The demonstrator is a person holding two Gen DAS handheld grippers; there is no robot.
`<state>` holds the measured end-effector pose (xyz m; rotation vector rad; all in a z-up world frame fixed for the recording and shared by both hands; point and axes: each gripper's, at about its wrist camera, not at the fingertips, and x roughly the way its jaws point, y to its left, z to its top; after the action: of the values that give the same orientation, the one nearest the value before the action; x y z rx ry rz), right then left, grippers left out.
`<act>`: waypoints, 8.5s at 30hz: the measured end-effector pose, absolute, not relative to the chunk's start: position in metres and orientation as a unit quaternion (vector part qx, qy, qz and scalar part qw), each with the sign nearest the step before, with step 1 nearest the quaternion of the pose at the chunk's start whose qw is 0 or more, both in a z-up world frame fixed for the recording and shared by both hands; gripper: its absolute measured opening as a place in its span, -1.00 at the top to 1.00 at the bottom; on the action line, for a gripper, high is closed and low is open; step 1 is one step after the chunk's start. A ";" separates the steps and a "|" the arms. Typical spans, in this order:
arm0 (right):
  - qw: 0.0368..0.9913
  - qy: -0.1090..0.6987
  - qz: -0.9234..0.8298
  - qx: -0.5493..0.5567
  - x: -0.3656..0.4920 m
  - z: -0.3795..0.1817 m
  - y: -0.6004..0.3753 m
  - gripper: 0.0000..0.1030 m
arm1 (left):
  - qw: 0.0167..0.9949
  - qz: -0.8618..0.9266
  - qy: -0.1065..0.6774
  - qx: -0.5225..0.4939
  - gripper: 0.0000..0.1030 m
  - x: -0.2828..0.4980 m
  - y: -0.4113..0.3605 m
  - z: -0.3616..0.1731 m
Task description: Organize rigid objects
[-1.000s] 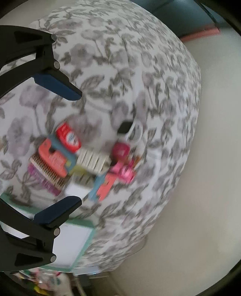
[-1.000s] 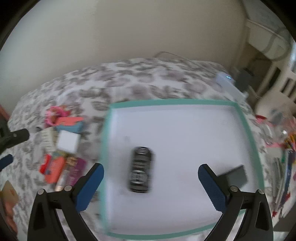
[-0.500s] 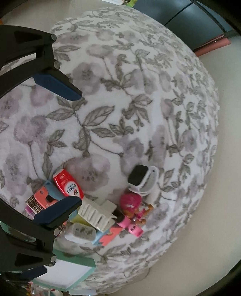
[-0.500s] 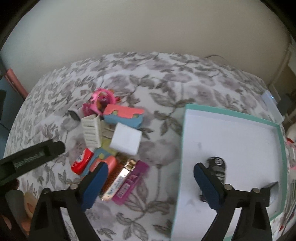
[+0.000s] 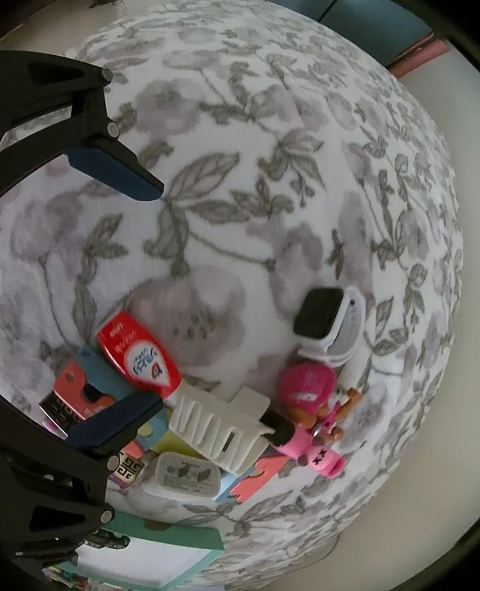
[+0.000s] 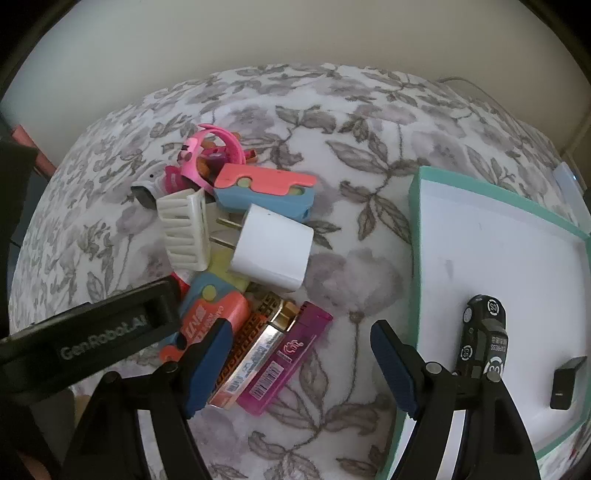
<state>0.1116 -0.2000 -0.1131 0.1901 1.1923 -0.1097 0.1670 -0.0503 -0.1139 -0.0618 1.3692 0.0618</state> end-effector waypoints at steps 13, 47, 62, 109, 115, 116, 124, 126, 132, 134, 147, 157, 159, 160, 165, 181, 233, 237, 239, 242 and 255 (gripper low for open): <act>0.820 0.560 -0.050 0.102 0.109 -0.110 -0.203 -0.54 | 0.784 0.072 0.617 -0.014 -0.97 0.173 -0.047 -0.110; 0.818 0.561 0.015 0.125 0.111 -0.104 -0.190 0.20 | 0.774 0.066 0.628 -0.043 0.75 0.164 -0.040 -0.111; 0.802 0.569 0.053 0.174 0.113 -0.112 -0.183 0.40 | 0.772 0.065 0.630 -0.055 0.75 0.164 -0.026 -0.117; 0.796 0.596 -0.001 0.108 0.121 -0.129 -0.162 0.53 | 0.774 0.072 0.627 -0.045 0.74 0.168 -0.033 -0.122; 0.797 0.591 -0.001 0.127 0.110 -0.126 -0.168 0.65 | 0.777 0.068 0.624 -0.047 0.85 0.169 -0.035 -0.117; 0.796 0.590 0.000 0.134 0.109 -0.125 -0.171 0.67 | 0.778 0.067 0.622 -0.047 0.88 0.169 -0.035 -0.115; 0.798 0.577 0.013 0.174 0.102 -0.110 -0.190 0.69 | 0.798 0.059 0.599 -0.046 0.95 0.170 -0.038 -0.090; 0.803 0.570 0.016 0.175 0.101 -0.101 -0.192 0.69 | 0.803 0.060 0.590 -0.048 0.96 0.170 -0.036 -0.082; 0.813 0.554 0.016 0.180 0.095 -0.084 -0.198 0.69 | 0.822 0.057 0.564 -0.054 0.96 0.166 -0.031 -0.058; 0.818 0.546 0.012 0.182 0.093 -0.076 -0.201 0.69 | 0.831 0.056 0.550 -0.055 0.96 0.163 -0.033 -0.047; 0.877 0.446 -0.097 0.151 0.056 0.013 -0.272 0.68 | 0.887 -0.010 0.462 -0.014 0.96 0.133 -0.090 0.028; 0.869 0.426 -0.214 0.135 0.019 0.027 -0.355 0.68 | 0.869 -0.130 0.477 0.003 0.96 0.106 -0.169 0.023; 0.863 0.431 -0.222 0.142 0.016 0.022 -0.368 0.68 | 0.862 -0.156 0.483 0.019 0.96 0.098 -0.191 0.019; 0.860 0.436 -0.225 0.143 0.015 0.018 -0.372 0.68 | 0.858 -0.166 0.486 0.025 0.96 0.094 -0.199 0.018; 0.834 0.479 -0.224 0.156 0.014 -0.009 -0.388 0.68 | 0.829 -0.209 0.515 0.061 0.96 0.079 -0.243 -0.003; 0.763 0.584 -0.208 0.182 0.016 -0.087 -0.395 0.67 | 0.726 -0.230 0.641 0.095 0.96 0.056 -0.277 -0.080; 0.832 0.497 -0.213 0.123 0.025 -0.004 -0.363 -0.26 | 0.799 -0.109 0.591 0.002 -0.80 0.097 -0.193 -0.034; 0.828 0.510 -0.196 0.122 0.033 -0.019 -0.354 -0.50 | 0.810 -0.064 0.583 -0.027 -0.95 0.111 -0.158 -0.033; 0.828 0.515 -0.187 0.119 0.038 -0.026 -0.347 -0.61 | 0.813 -0.045 0.579 -0.044 -0.95 0.118 -0.140 -0.033; 0.832 0.516 -0.168 0.117 0.045 -0.033 -0.335 -0.85 | 0.817 -0.013 0.572 -0.074 -0.96 0.128 -0.110 -0.033; 0.844 0.524 -0.068 0.093 0.082 -0.052 -0.254 -0.99 | 0.829 0.086 0.542 -0.113 -0.98 0.149 -0.013 -0.038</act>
<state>0.0822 -0.2541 -0.0525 0.1965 1.1064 -0.1432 0.1492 -0.0131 -0.0383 -0.2389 1.1499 0.1832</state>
